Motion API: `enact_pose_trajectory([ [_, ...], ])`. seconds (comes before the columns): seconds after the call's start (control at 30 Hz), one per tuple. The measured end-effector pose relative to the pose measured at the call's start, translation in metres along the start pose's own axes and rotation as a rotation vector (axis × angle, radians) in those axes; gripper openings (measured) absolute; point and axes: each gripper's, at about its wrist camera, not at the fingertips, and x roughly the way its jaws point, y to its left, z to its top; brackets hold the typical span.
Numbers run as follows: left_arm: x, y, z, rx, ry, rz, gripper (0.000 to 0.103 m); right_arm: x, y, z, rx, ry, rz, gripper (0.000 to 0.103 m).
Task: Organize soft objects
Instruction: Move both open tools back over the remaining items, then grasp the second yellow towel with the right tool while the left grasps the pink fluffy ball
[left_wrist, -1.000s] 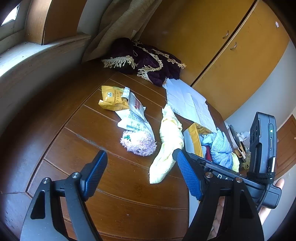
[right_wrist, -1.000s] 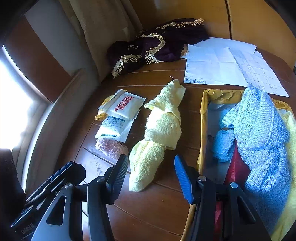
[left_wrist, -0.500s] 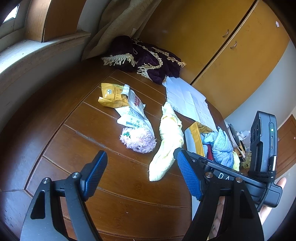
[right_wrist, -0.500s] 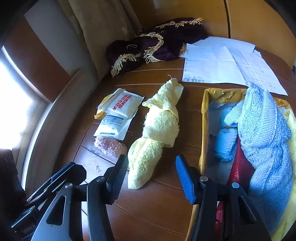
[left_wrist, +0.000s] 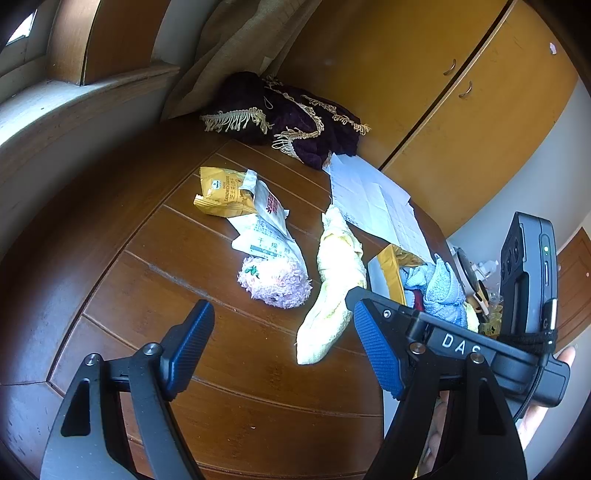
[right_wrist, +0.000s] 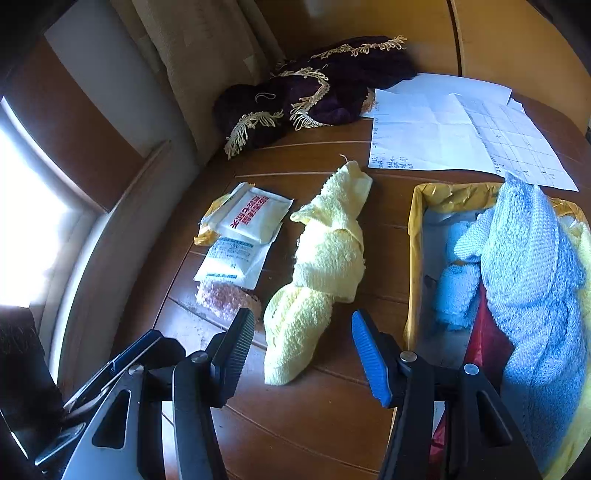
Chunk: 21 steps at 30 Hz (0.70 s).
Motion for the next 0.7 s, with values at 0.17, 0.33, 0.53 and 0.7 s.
enact_pose_trajectory([
  [0.17,0.0,0.003,0.001,0.004,-0.009,0.011,0.078,-0.002,0.0,0.006,0.015,-0.022,0.007,0.057],
  [0.33,0.003,0.007,0.003,0.0,-0.004,0.019,0.078,0.002,0.0,0.014,0.025,-0.017,0.023,0.057],
  [0.53,0.001,0.008,0.001,0.014,-0.011,0.04,0.078,0.012,0.001,0.026,0.038,0.006,0.0,0.057],
  [0.7,0.005,0.007,0.004,0.044,-0.013,0.054,0.078,0.023,0.002,0.037,0.044,0.017,-0.058,0.059],
])
